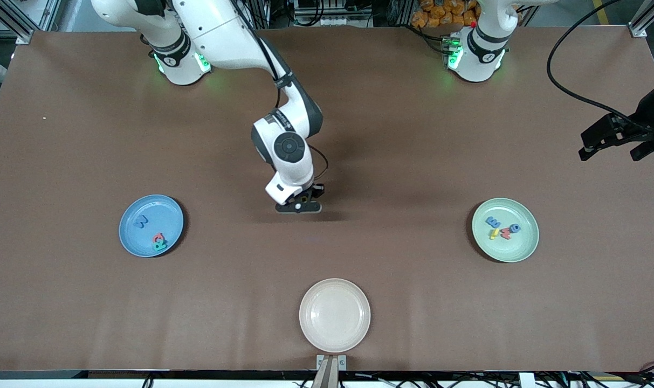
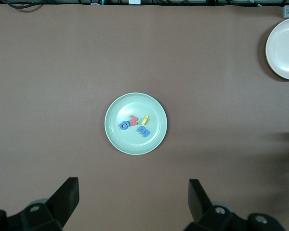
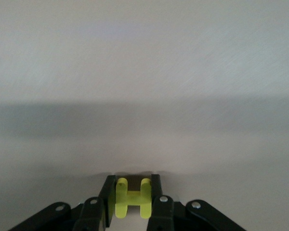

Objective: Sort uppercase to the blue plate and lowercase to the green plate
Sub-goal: 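Place the yellow H on the blue plate while the left gripper withdraws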

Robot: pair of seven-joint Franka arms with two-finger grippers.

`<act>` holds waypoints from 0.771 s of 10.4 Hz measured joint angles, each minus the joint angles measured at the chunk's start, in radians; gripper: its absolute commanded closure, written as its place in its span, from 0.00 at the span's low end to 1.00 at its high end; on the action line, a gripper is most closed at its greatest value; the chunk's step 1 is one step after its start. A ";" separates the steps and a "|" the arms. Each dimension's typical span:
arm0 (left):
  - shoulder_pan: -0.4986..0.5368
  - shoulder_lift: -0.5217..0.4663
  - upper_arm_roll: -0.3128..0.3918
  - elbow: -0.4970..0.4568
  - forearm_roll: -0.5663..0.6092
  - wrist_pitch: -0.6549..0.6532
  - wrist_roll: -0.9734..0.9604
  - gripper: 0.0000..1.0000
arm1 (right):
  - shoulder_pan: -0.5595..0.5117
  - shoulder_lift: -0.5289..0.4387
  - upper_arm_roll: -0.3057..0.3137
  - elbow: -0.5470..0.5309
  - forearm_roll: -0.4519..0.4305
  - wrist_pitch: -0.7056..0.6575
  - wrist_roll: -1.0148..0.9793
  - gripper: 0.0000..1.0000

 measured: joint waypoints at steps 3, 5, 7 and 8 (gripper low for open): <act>-0.004 0.000 -0.005 0.001 0.000 0.000 -0.001 0.00 | -0.218 -0.082 -0.043 0.004 0.000 -0.103 -0.377 1.00; -0.005 0.000 -0.008 0.001 0.000 -0.001 -0.002 0.00 | -0.378 -0.112 -0.045 0.002 0.000 -0.166 -0.647 1.00; -0.003 0.001 -0.007 0.001 0.000 -0.003 -0.003 0.00 | -0.501 -0.117 -0.044 0.001 0.000 -0.224 -0.835 1.00; -0.004 0.000 -0.008 0.001 0.000 -0.005 -0.004 0.00 | -0.534 -0.118 -0.043 0.001 0.000 -0.243 -0.879 1.00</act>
